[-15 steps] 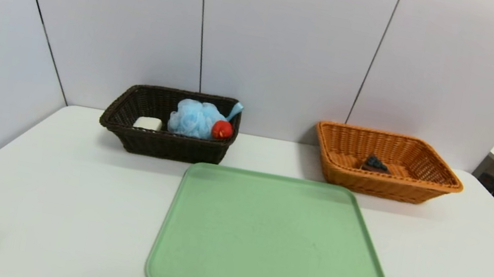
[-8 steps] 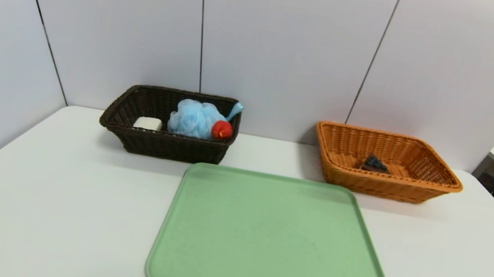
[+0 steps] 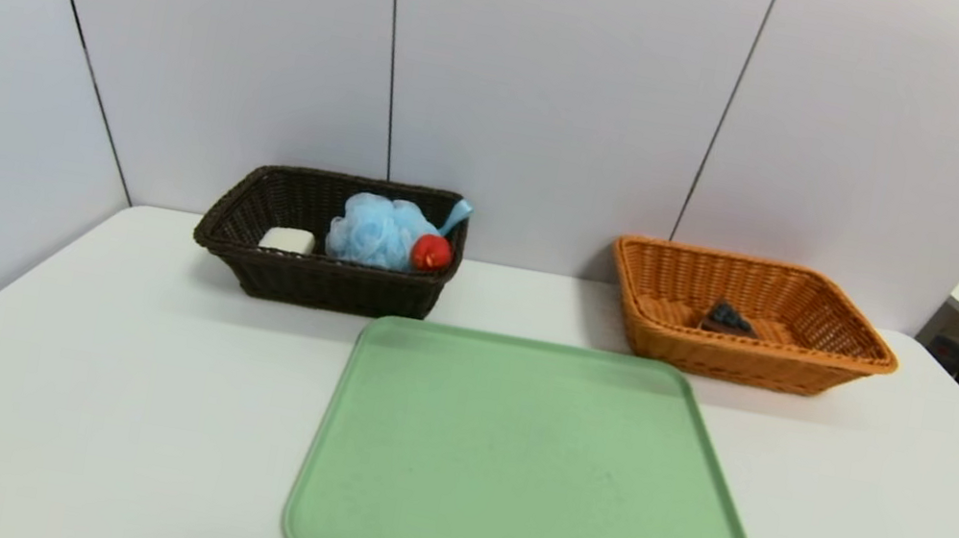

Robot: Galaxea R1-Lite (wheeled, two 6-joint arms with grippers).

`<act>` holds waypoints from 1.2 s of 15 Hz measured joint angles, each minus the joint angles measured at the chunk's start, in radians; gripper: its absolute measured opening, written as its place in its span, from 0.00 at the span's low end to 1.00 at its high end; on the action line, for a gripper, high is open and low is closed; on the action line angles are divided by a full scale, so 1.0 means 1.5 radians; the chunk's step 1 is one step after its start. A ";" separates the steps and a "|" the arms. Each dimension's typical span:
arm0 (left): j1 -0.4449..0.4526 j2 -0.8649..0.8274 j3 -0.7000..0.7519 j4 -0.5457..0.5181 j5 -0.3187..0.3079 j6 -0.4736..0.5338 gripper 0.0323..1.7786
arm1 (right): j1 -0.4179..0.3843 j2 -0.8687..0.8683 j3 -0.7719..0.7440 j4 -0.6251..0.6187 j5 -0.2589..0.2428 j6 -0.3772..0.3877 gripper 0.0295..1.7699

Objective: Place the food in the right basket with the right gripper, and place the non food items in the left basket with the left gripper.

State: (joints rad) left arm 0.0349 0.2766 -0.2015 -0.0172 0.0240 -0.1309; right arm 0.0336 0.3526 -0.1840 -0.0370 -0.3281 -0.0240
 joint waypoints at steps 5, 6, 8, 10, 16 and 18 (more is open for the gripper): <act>-0.001 -0.041 0.023 -0.001 -0.020 0.003 0.95 | 0.000 -0.063 0.029 0.016 0.000 0.002 0.96; -0.002 -0.046 0.025 -0.002 -0.020 0.004 0.95 | 0.000 -0.072 0.033 0.019 0.000 0.004 0.96; -0.002 -0.053 0.028 -0.003 -0.020 0.003 0.95 | -0.002 -0.085 0.036 0.019 0.000 0.004 0.96; -0.002 -0.056 0.030 -0.003 -0.018 -0.002 0.95 | -0.005 -0.095 0.040 0.019 0.001 0.003 0.96; -0.003 -0.071 0.049 -0.002 -0.020 -0.004 0.95 | -0.018 -0.130 0.075 0.020 0.001 0.004 0.96; -0.006 -0.093 0.065 0.000 -0.030 -0.002 0.95 | -0.019 -0.146 0.078 0.018 0.004 0.003 0.96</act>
State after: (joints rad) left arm 0.0257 0.1366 -0.1043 -0.0172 -0.0215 -0.1345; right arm 0.0057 0.1332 -0.0668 -0.0096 -0.3221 -0.0191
